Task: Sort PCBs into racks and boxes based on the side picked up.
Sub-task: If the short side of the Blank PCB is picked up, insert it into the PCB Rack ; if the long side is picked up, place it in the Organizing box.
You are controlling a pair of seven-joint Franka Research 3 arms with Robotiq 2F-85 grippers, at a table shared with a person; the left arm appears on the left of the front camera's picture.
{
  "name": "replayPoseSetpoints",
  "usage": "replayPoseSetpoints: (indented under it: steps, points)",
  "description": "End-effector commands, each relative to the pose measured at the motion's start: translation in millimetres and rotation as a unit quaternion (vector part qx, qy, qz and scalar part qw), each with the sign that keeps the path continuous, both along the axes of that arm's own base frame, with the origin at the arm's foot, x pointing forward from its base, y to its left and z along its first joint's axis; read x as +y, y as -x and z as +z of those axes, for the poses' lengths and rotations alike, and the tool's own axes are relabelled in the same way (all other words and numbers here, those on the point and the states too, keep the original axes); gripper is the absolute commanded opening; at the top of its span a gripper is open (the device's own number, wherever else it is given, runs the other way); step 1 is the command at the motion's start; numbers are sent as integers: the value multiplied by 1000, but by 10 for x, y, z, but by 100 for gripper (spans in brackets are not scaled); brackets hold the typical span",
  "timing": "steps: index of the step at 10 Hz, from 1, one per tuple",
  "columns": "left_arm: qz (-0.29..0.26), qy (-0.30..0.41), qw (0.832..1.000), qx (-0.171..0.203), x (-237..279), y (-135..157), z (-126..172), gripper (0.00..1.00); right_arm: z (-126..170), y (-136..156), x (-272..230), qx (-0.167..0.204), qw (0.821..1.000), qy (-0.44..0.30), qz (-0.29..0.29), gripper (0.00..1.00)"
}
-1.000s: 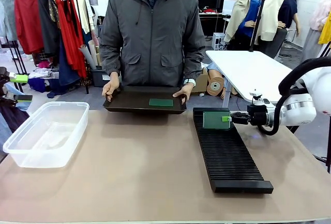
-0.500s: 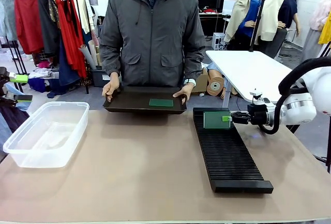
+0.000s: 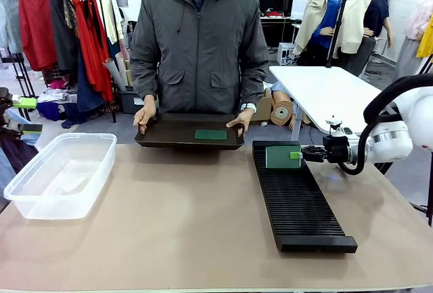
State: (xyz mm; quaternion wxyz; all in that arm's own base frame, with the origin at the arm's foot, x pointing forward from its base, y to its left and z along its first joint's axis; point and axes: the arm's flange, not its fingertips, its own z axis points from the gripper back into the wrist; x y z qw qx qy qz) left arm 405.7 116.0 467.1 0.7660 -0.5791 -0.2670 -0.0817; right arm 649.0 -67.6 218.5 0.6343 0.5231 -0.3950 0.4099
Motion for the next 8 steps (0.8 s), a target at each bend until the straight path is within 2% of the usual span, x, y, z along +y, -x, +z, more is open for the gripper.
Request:
replayPoseSetpoints:
  steps: [1, 5, 8]
  points:
    - [-3, 3, 1000, -1, 1, 20, 14, 100, -8, 1, 52, -29, 999, 21, -15, 0]
    - [-3, 3, 1000, -1, 1, 20, 14, 100, -61, 81, 33, -64, 998, 27, 6, 0]
    - [-3, 3, 1000, -1, 1, 20, 14, 100, -126, 132, 9, -63, 998, 19, 2, 0]
